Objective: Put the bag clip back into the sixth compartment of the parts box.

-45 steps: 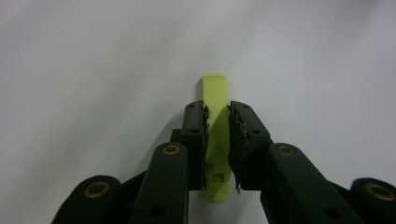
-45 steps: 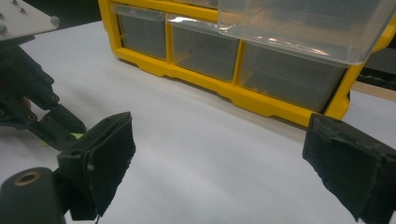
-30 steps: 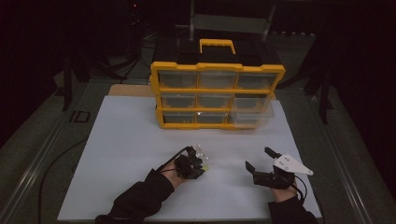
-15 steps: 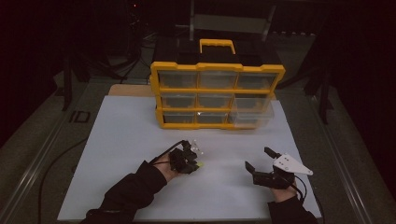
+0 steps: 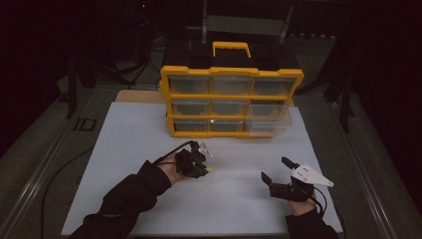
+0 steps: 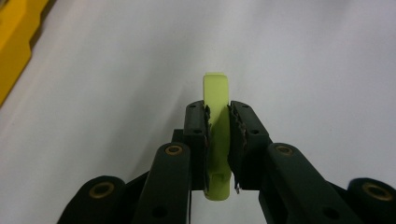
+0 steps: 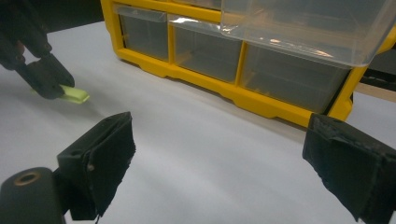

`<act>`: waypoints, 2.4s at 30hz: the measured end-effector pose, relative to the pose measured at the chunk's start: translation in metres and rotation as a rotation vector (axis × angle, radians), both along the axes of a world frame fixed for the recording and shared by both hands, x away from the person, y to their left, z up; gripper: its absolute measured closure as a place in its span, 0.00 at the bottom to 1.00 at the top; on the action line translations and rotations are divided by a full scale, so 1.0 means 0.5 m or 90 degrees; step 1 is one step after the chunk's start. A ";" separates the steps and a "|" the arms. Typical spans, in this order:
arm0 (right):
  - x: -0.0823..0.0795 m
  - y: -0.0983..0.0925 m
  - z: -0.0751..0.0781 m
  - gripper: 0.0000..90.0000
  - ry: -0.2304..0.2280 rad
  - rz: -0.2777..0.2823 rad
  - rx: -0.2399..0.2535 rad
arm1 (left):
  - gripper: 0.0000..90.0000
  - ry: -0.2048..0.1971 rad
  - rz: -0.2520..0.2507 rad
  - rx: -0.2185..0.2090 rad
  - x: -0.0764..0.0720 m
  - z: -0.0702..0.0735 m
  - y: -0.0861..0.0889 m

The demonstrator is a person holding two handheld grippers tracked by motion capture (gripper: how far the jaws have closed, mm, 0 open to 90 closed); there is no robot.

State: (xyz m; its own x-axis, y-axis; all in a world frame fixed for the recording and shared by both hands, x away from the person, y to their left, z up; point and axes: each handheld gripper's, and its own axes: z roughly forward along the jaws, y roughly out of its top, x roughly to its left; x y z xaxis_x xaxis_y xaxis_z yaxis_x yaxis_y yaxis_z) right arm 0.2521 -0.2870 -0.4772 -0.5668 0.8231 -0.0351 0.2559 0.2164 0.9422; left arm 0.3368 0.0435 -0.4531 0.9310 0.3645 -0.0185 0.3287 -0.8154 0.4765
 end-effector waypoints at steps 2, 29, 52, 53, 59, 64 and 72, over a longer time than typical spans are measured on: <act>0.000 0.000 0.000 0.10 0.000 -0.001 -0.003 | 0.87 0.000 -0.006 0.001 0.003 0.007 0.000; 0.002 0.000 -0.001 0.10 0.002 0.002 -0.003 | 0.87 -0.036 -0.123 -0.031 0.040 0.141 -0.041; 0.001 -0.003 0.001 0.10 0.002 0.005 0.000 | 0.87 -0.074 -0.164 -0.057 0.065 0.244 -0.086; 0.001 -0.003 0.001 0.10 0.002 0.006 0.002 | 0.87 -0.078 -0.163 -0.054 0.067 0.249 -0.088; 0.001 -0.003 0.002 0.10 0.003 0.007 0.003 | 0.87 -0.084 -0.166 -0.058 0.080 0.275 -0.097; 0.001 -0.003 0.002 0.10 0.001 0.006 0.003 | 0.87 -0.087 -0.168 -0.056 0.092 0.294 -0.105; 0.001 -0.004 0.002 0.10 0.002 0.006 0.005 | 0.87 -0.103 -0.173 -0.065 0.102 0.325 -0.121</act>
